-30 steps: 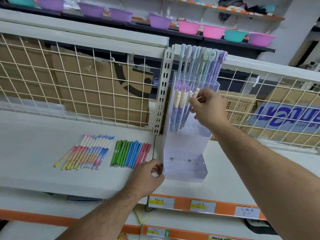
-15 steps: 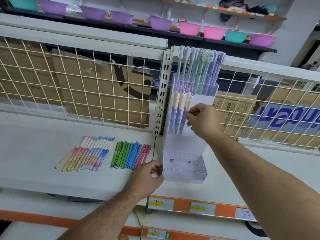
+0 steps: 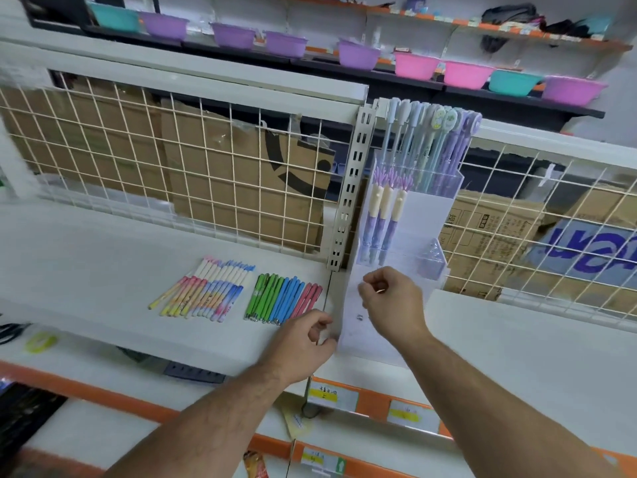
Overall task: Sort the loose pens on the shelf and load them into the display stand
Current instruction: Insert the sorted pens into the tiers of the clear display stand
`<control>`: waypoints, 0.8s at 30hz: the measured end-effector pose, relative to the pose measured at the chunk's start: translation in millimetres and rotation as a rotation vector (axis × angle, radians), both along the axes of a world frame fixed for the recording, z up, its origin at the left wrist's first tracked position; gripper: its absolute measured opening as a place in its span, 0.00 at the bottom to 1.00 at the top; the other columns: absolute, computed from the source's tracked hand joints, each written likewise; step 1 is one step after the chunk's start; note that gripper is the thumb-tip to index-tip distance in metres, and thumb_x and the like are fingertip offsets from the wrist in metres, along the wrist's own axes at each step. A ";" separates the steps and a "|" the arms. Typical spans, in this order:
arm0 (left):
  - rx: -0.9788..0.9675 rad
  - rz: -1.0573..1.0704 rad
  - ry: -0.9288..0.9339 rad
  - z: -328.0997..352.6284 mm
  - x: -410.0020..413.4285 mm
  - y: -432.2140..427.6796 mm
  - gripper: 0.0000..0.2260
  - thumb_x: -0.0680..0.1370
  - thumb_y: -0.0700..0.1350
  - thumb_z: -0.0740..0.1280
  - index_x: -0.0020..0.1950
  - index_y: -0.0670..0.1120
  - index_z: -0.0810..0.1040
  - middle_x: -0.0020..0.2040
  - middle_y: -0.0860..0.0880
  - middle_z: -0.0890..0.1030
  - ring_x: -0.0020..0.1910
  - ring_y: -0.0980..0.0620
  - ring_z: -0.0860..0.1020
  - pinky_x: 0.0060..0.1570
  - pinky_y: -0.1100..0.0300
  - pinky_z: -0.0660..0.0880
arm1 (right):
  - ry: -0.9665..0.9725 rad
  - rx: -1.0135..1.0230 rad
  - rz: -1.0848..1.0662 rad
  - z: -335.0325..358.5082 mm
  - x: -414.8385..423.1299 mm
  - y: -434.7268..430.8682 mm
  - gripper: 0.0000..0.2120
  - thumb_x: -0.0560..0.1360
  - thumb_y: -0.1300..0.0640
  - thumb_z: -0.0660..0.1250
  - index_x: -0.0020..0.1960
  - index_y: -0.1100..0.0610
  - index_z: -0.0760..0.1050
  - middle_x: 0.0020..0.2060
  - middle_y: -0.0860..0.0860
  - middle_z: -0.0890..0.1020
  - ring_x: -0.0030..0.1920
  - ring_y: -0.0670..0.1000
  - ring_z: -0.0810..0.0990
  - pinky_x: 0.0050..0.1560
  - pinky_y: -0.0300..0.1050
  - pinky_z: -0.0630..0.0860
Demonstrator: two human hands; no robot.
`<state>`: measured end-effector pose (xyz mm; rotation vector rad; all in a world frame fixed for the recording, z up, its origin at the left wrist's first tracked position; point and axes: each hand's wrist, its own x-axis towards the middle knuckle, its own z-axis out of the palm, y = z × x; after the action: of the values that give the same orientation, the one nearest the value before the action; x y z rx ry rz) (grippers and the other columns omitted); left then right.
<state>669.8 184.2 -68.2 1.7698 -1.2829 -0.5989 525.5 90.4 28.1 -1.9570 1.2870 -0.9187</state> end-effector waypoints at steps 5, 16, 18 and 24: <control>-0.009 0.008 0.109 5.2 20.4 17.5 0.15 0.71 0.51 0.74 0.56 0.59 0.78 0.52 0.60 0.80 0.48 0.59 0.78 0.52 0.58 0.80 | -0.023 0.001 0.048 -18.5 26.2 32.3 0.05 0.76 0.60 0.69 0.44 0.51 0.78 0.37 0.45 0.82 0.40 0.47 0.81 0.43 0.41 0.76; -0.126 0.118 0.132 13.1 128.9 80.6 0.07 0.73 0.42 0.72 0.49 0.52 0.80 0.42 0.53 0.80 0.36 0.61 0.75 0.38 0.65 0.76 | 0.062 -0.003 0.046 -68.1 134.0 91.4 0.02 0.76 0.56 0.70 0.48 0.50 0.78 0.40 0.44 0.82 0.42 0.48 0.80 0.44 0.43 0.75; -0.159 0.202 0.031 10.8 161.6 84.8 0.06 0.74 0.43 0.72 0.45 0.52 0.78 0.40 0.54 0.78 0.35 0.59 0.74 0.37 0.62 0.75 | 0.111 -0.053 0.023 -75.1 152.9 98.2 0.03 0.77 0.55 0.69 0.50 0.52 0.79 0.42 0.46 0.82 0.43 0.49 0.80 0.44 0.44 0.75; -0.042 0.405 -0.352 5.2 246.6 87.9 0.11 0.74 0.48 0.71 0.53 0.47 0.75 0.48 0.50 0.78 0.50 0.49 0.74 0.46 0.53 0.75 | 0.266 -0.255 0.020 -90.2 191.9 108.5 0.10 0.77 0.53 0.69 0.55 0.57 0.81 0.48 0.50 0.81 0.49 0.51 0.77 0.44 0.43 0.74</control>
<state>916.3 272.0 -62.9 2.0851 -1.1012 -0.0312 717.4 198.9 -62.1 -2.3512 1.3452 -0.8698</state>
